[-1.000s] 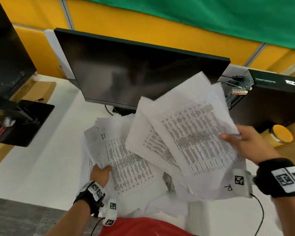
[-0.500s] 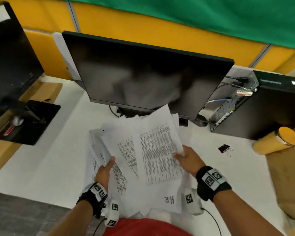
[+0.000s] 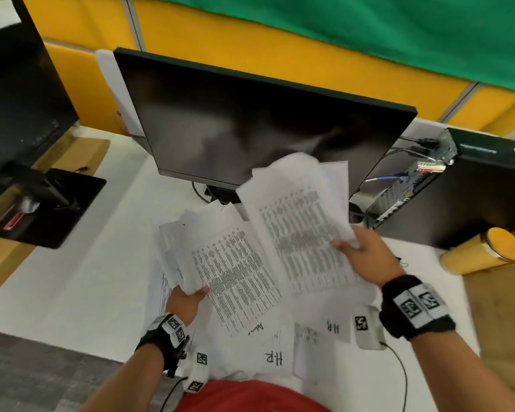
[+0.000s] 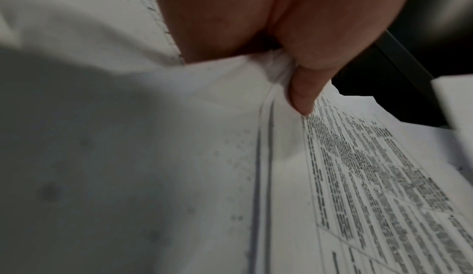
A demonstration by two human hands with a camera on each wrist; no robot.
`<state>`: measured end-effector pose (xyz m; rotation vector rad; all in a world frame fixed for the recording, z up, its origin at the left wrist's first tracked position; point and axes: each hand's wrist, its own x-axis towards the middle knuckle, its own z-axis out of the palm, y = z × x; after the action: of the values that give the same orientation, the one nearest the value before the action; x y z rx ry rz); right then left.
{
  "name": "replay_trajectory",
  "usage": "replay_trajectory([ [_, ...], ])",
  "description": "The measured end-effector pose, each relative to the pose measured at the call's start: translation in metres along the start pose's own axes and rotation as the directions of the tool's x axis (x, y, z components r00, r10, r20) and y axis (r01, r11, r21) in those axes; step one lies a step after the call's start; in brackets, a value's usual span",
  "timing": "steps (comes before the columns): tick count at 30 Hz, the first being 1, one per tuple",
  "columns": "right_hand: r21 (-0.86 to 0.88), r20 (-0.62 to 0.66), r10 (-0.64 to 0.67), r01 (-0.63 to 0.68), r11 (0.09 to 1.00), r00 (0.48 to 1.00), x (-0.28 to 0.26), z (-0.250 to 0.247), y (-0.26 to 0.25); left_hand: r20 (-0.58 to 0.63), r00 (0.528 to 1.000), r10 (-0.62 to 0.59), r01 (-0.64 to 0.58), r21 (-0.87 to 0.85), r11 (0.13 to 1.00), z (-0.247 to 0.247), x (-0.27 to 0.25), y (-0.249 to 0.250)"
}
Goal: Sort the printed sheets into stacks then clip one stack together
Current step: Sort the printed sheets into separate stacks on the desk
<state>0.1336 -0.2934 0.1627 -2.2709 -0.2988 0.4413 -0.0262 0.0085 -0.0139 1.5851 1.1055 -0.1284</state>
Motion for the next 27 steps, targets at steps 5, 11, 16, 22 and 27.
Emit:
replay_trajectory([
  [5,0.359,-0.169,-0.061,0.119,0.926,0.984,-0.008,-0.052,-0.039,-0.006,1.0,0.0,0.0,-0.023,1.0,0.006,0.021,-0.021],
  [11,0.686,-0.138,-0.028,0.115,0.718,0.99,-0.003,-0.025,-0.033,-0.021,0.998,0.061,-0.062,-0.079,0.995,-0.004,0.001,0.005],
  [16,0.644,0.04,-0.009,-0.019,0.765,0.999,-0.001,0.018,-0.011,-0.026,0.993,0.119,-0.121,-0.137,0.983,-0.014,-0.013,0.023],
  [22,0.368,0.103,0.11,-0.141,0.919,0.989,-0.006,0.075,0.014,0.026,0.992,0.123,-0.107,-0.342,0.934,-0.011,-0.027,0.037],
  [27,0.331,-0.1,0.327,-0.278,0.902,0.94,-0.009,0.086,0.02,0.126,0.953,0.275,-0.194,-0.444,0.875,-0.003,-0.051,0.06],
])
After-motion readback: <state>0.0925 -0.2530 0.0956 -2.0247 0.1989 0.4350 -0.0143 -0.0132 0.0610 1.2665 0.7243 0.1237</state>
